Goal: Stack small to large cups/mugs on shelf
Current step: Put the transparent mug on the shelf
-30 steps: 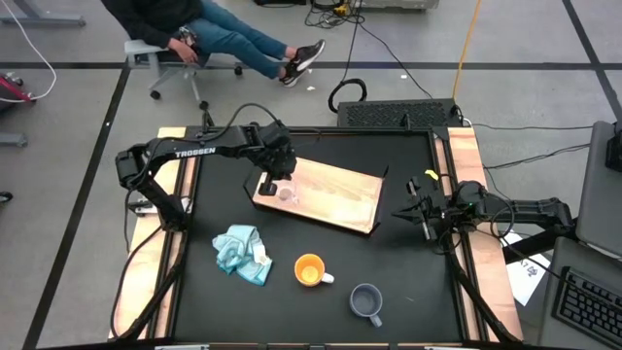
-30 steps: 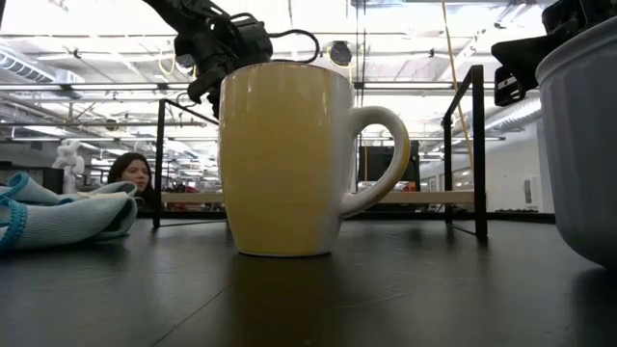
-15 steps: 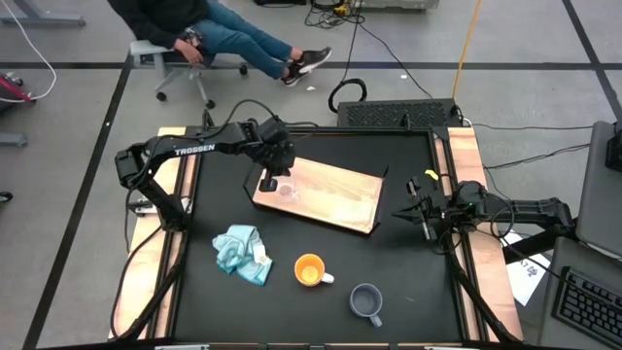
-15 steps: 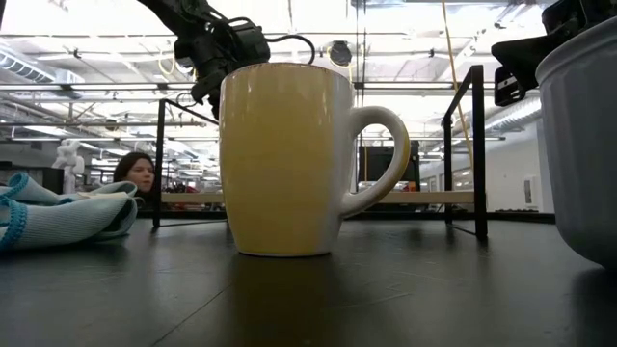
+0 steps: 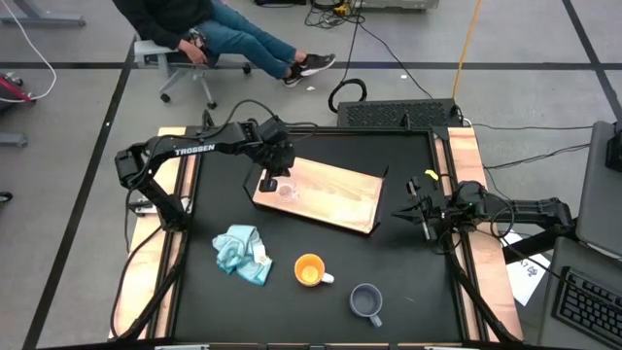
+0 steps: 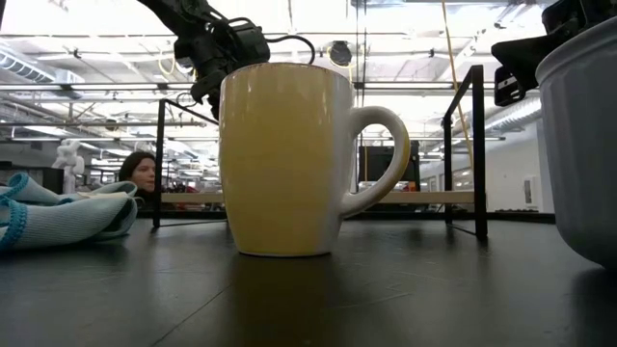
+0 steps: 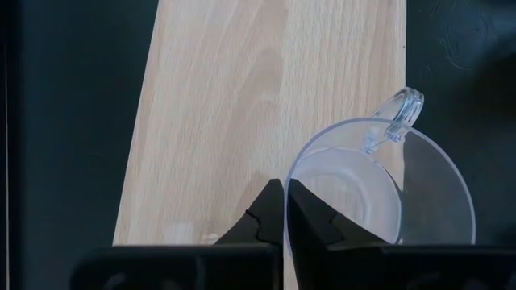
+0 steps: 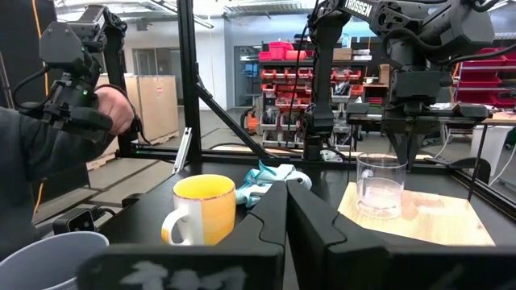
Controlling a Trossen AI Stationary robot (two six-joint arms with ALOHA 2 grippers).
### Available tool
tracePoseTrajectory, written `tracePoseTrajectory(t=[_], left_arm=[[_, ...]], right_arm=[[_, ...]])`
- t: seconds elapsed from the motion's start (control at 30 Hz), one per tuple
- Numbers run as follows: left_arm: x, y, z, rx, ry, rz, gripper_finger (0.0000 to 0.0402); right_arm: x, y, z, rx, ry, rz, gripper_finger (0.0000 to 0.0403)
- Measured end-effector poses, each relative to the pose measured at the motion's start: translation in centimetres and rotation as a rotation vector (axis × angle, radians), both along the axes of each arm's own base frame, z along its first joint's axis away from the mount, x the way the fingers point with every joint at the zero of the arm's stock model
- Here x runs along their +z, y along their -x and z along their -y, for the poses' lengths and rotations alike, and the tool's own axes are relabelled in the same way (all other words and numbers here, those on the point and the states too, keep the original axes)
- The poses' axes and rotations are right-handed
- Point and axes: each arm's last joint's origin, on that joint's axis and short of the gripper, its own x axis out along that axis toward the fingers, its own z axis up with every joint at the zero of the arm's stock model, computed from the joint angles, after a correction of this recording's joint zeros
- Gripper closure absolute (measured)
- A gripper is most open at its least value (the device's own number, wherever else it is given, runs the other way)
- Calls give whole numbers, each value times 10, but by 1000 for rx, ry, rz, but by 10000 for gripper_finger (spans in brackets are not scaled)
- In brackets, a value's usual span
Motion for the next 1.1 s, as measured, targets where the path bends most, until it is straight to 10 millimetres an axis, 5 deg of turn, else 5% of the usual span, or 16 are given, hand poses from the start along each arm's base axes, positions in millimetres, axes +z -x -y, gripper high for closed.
tracePoseTrajectory(t=[1.1], left_arm=[[-9,-4,-9,34,62,12,398]], right_arm=[[0,0,0,0,0,0,403]])
